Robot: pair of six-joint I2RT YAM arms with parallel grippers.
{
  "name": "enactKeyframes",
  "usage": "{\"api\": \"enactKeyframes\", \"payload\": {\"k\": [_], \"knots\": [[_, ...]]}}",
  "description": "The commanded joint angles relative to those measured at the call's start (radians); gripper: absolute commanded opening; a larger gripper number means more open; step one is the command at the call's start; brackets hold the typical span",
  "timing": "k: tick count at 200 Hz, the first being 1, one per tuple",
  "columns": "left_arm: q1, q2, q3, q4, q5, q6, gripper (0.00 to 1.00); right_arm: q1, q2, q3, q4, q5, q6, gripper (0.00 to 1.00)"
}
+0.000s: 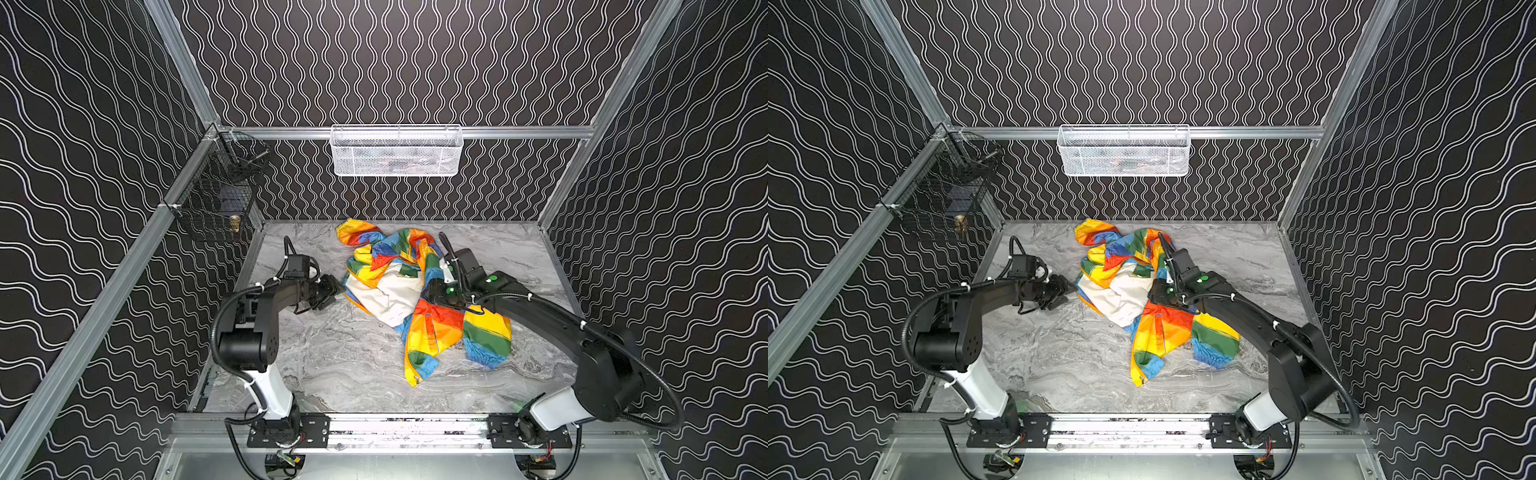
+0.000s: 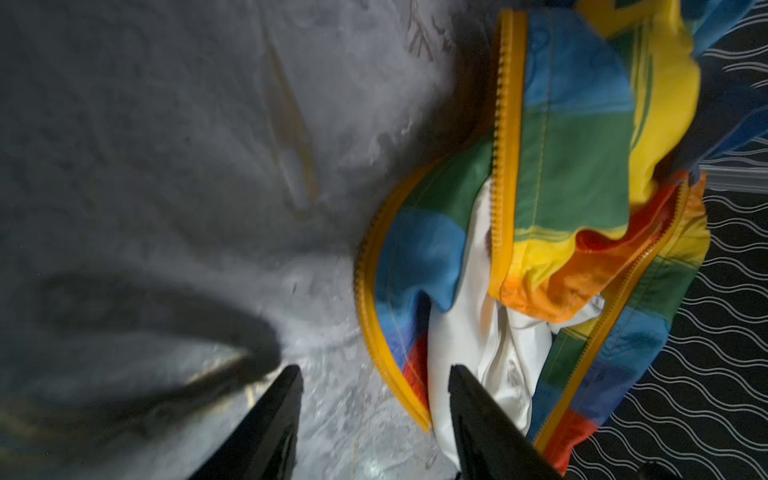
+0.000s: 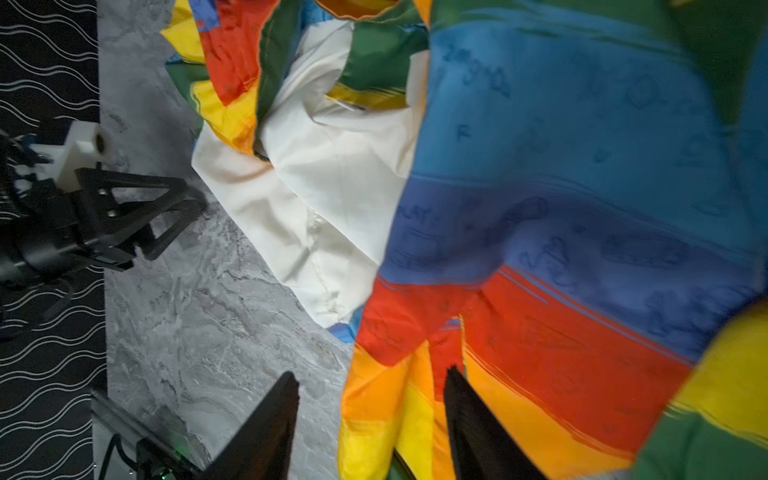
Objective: Zip up the jacket
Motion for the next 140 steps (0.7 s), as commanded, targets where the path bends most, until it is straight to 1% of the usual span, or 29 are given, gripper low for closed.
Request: {"api": "enactKeyframes", "payload": {"k": [1,23,50,70,82,98,128,140], "knots": [[0.001,0.042,0.026,0.075,0.041,-0.017,0.60,0.017,0.068,0.058,0.129,-0.071,0.100,0.55],[0.000,0.092,0.042,0.087,0.049,-0.013,0.60,0.027,0.171,0.130,0.209,-0.119,0.161,0.59],[0.000,0.138,0.021,0.169,0.084,-0.059,0.55,0.037,0.319,0.241,0.294,-0.186,0.230,0.60],[-0.003,0.149,-0.001,0.227,0.103,-0.087,0.44,0.041,0.427,0.311,0.336,-0.205,0.276,0.56],[-0.005,0.151,-0.006,0.237,0.108,-0.093,0.36,0.041,0.475,0.350,0.355,-0.215,0.301,0.54],[-0.005,0.142,-0.016,0.244,0.113,-0.092,0.29,0.041,0.530,0.394,0.371,-0.217,0.322,0.51],[-0.005,0.126,-0.029,0.257,0.125,-0.100,0.19,0.039,0.615,0.465,0.380,-0.234,0.347,0.44],[-0.005,0.118,-0.032,0.259,0.129,-0.103,0.16,0.039,0.642,0.485,0.380,-0.237,0.355,0.42]]}}
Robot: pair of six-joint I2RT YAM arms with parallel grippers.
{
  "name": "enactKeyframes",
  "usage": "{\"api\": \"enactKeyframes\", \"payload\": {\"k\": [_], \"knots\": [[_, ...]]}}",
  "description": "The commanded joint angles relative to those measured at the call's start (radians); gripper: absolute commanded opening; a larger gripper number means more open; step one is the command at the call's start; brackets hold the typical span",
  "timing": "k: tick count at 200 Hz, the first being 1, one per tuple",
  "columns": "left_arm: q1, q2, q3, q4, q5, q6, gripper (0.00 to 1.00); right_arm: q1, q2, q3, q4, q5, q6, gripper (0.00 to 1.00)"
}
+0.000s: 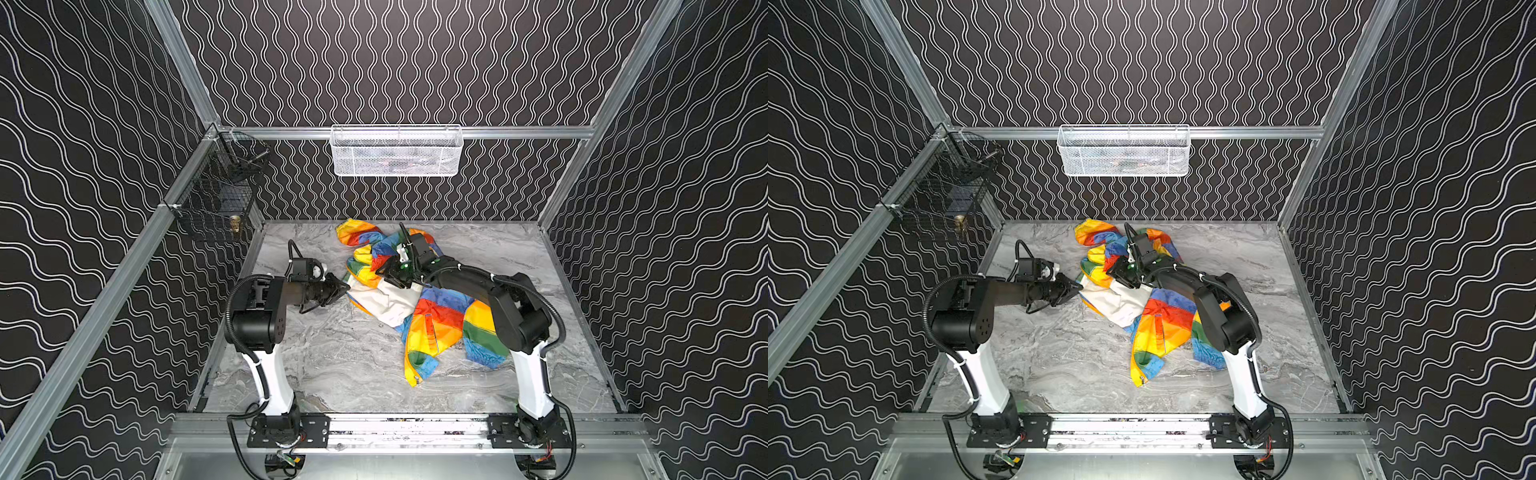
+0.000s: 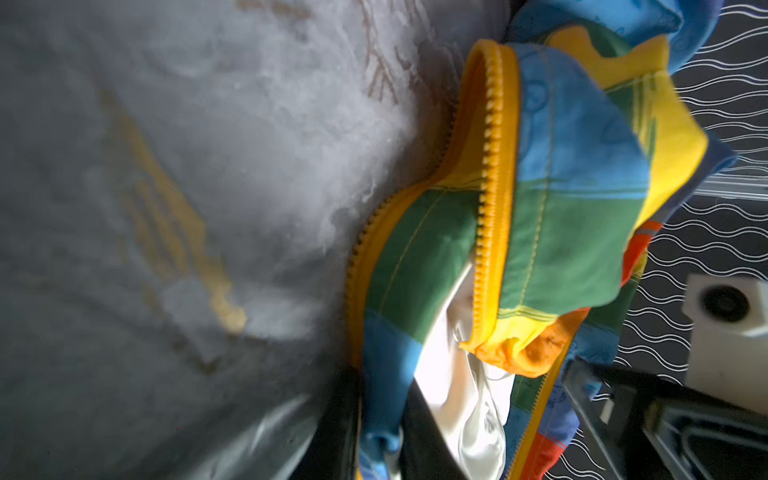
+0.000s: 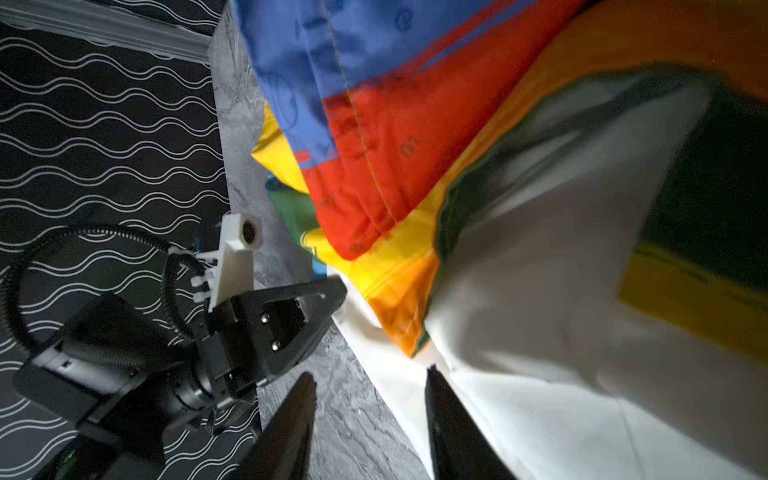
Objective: Zip up the jacket
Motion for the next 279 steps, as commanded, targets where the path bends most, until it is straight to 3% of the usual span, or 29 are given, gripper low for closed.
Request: {"api": "enactKeyframes", "payload": {"k": [1,39,91,116,133,158,175,279], "knots": [[-0.002,-0.018,-0.008,-0.010,0.000,-0.016,0.16,0.000,0.041,0.043,0.043,-0.019,0.045,0.42],[-0.001,-0.045,-0.009,-0.031,-0.001,-0.003,0.10,0.000,0.084,0.078,0.041,-0.023,0.056,0.35],[-0.018,-0.095,-0.015,-0.091,-0.033,0.031,0.05,-0.001,0.090,0.111,0.075,-0.076,0.061,0.09],[-0.029,-0.125,-0.029,-0.105,-0.051,0.037,0.04,0.000,0.063,0.107,0.062,-0.072,0.044,0.04],[-0.034,-0.146,-0.044,-0.108,-0.065,0.040,0.03,-0.001,0.040,0.084,0.050,-0.070,0.044,0.09],[-0.042,-0.178,-0.074,-0.106,-0.074,0.032,0.02,-0.001,-0.004,0.027,0.023,-0.029,0.036,0.33],[-0.052,-0.200,-0.097,-0.103,-0.079,0.029,0.01,-0.001,-0.025,0.004,0.002,0.000,0.024,0.44],[-0.101,-0.380,-0.232,-0.127,-0.115,0.018,0.00,0.000,0.054,0.033,0.015,-0.019,0.043,0.41]]}}
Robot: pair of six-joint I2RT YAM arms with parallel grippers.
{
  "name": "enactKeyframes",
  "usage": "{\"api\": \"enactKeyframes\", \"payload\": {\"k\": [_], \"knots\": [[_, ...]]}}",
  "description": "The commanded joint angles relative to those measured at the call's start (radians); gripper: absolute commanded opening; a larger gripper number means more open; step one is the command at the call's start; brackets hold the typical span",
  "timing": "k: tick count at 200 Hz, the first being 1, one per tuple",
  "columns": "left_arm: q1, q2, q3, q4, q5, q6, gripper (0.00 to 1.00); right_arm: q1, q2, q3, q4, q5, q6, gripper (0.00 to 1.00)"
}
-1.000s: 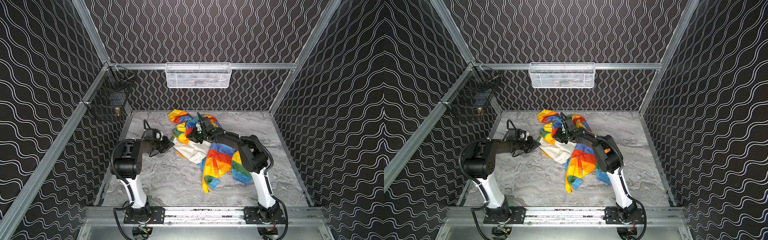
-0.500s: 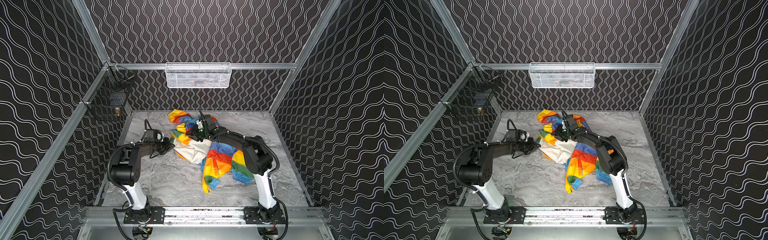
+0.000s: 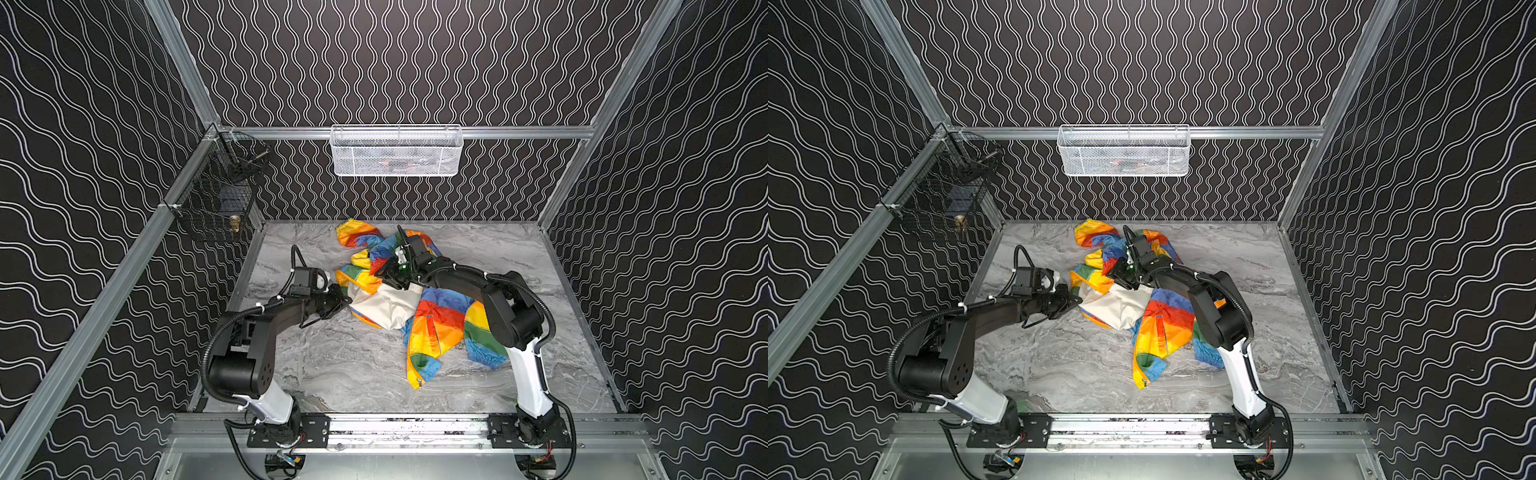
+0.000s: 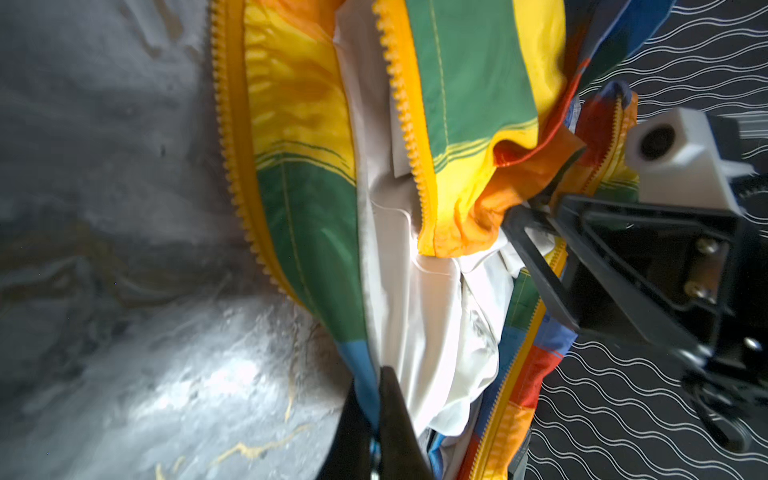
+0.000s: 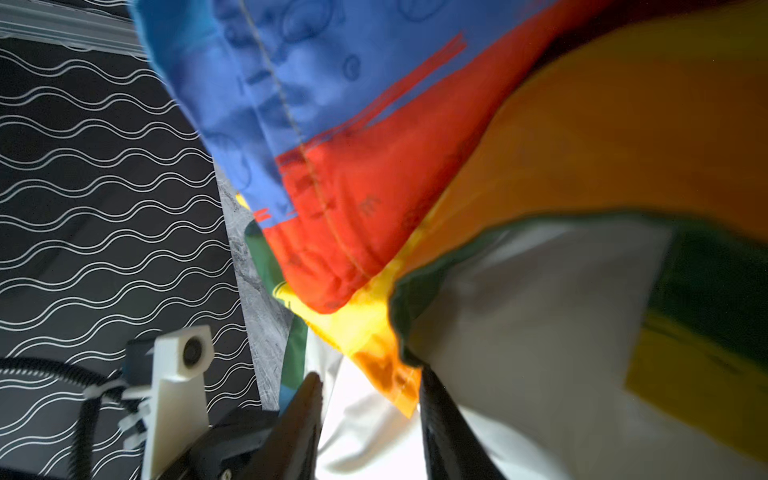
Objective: Zip up the jacket
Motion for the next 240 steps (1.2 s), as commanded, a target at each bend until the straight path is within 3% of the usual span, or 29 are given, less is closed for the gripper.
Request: {"api": "enactKeyframes", "payload": {"k": [1,92,186,240], "knots": [[-0.005,-0.021,-0.017,-0.010,-0.007,0.007,0.00,0.003,0.017,0.017,0.012,-0.003,0.020,0.41],[-0.018,-0.005,-0.042,0.018,-0.003,-0.003,0.00,0.024,0.035,-0.023,0.089,-0.045,0.074,0.45],[-0.040,-0.041,-0.105,0.022,-0.043,-0.001,0.02,0.036,0.030,0.029,0.120,-0.102,0.085,0.03],[-0.043,-0.086,-0.127,-0.034,-0.118,0.027,0.04,0.023,-0.083,0.037,0.093,-0.152,0.051,0.00]]}}
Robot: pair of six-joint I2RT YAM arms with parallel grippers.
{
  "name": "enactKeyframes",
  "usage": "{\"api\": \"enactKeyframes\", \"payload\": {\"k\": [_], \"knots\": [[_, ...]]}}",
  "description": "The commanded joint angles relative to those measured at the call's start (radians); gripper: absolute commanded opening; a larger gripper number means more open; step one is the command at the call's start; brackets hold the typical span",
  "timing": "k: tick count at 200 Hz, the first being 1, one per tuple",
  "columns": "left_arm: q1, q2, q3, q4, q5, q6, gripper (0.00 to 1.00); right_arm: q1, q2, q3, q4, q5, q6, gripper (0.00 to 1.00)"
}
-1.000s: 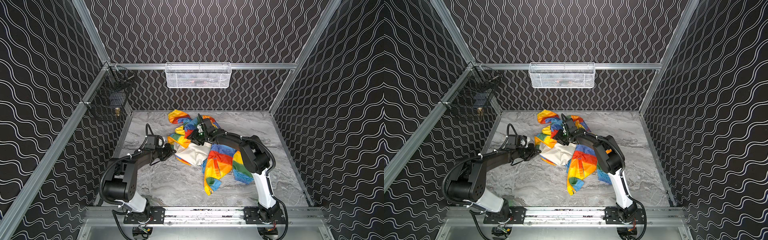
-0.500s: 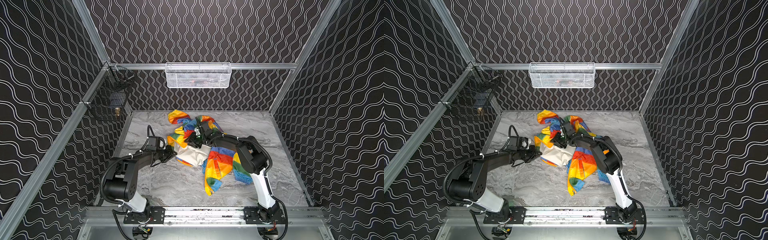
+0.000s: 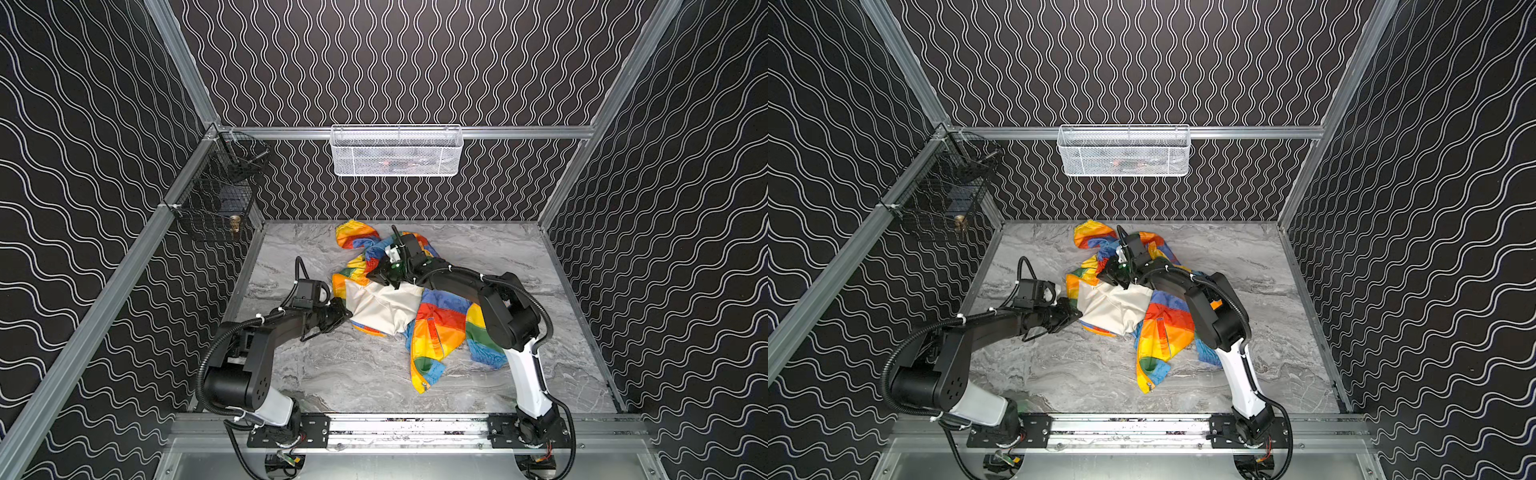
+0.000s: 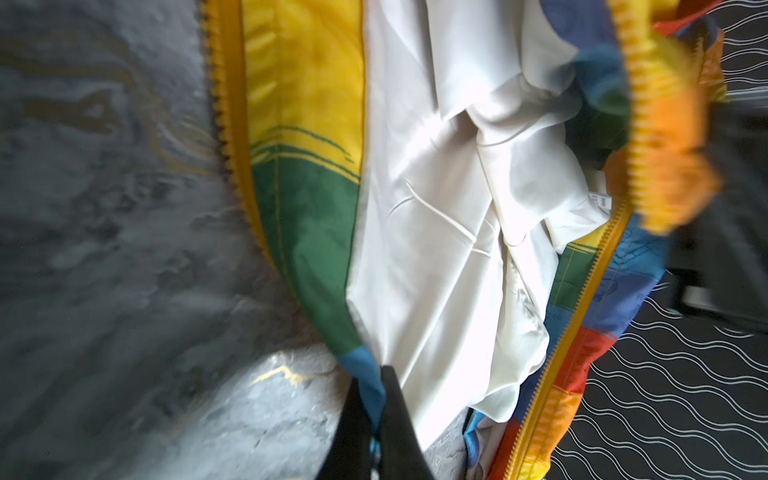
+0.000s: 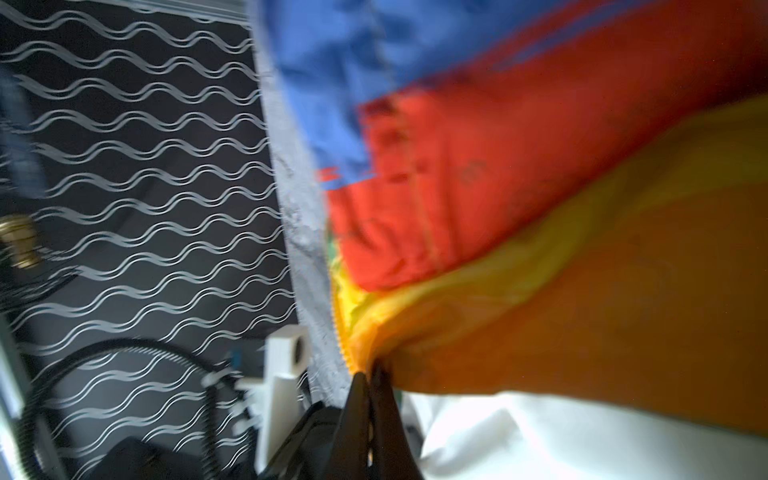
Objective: Zip up the jacket
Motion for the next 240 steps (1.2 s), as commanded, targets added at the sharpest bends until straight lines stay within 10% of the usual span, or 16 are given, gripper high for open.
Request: {"api": "enactKeyframes", "payload": {"k": [1,110,240], "knots": [[-0.003,-0.018,-0.007,-0.032,-0.051,0.027,0.04,-0.008,-0.058,0.021,0.002,-0.037,-0.025,0.00],[-0.012,-0.131,-0.004,-0.145,-0.116,0.050,0.07,-0.235,-0.244,-0.019,-0.257,-0.058,-0.256,0.00],[-0.165,-0.301,0.364,-0.802,-0.183,0.251,0.03,-0.333,-0.121,0.110,-0.432,-0.045,-0.419,0.00]]}}
